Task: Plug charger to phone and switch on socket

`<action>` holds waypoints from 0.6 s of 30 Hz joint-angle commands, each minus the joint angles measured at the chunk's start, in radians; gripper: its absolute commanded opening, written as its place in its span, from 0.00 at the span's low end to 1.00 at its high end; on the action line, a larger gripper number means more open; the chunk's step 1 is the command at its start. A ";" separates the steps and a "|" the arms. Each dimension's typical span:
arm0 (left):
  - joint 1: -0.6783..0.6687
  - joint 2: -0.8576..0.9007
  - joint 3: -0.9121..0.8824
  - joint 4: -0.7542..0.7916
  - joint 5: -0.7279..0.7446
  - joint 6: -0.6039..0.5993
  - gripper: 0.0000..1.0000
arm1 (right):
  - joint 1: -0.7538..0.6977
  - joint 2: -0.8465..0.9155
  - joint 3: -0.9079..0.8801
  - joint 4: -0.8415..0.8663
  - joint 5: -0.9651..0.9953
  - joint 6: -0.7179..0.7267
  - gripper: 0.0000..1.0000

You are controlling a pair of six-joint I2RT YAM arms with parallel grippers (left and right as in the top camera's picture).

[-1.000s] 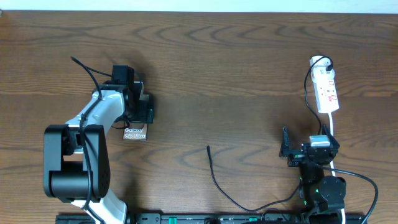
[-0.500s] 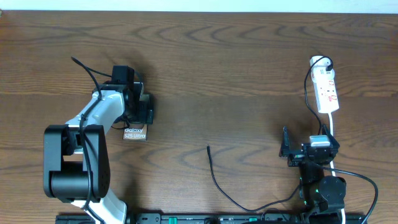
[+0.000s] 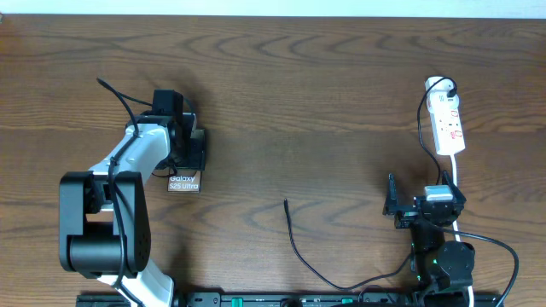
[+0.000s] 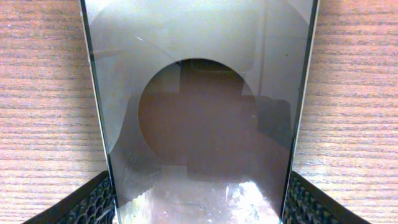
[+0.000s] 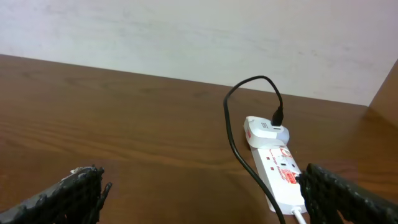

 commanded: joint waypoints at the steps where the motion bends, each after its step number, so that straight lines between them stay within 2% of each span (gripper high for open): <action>1: 0.002 0.038 -0.027 -0.013 0.044 -0.005 0.50 | 0.001 0.000 -0.001 -0.004 -0.002 -0.006 0.99; 6: 0.002 0.038 -0.027 -0.008 0.044 -0.005 0.34 | 0.001 0.000 -0.001 -0.004 -0.002 -0.006 0.99; 7: 0.002 0.038 -0.027 -0.006 0.044 -0.005 0.26 | 0.001 0.000 -0.001 -0.004 -0.002 -0.006 0.99; 9: 0.002 0.038 -0.027 -0.004 0.044 -0.005 0.19 | 0.001 0.000 -0.001 -0.004 -0.002 -0.006 0.99; 10: 0.002 0.038 -0.027 -0.003 0.044 -0.005 0.10 | 0.001 0.000 -0.001 -0.004 -0.002 -0.006 0.99; 12: 0.002 0.038 -0.027 -0.002 0.044 -0.005 0.07 | 0.001 0.000 -0.001 -0.004 -0.002 -0.006 0.99; 18: 0.002 0.032 -0.024 0.012 0.043 -0.005 0.08 | 0.001 0.000 -0.001 -0.004 -0.002 -0.006 0.99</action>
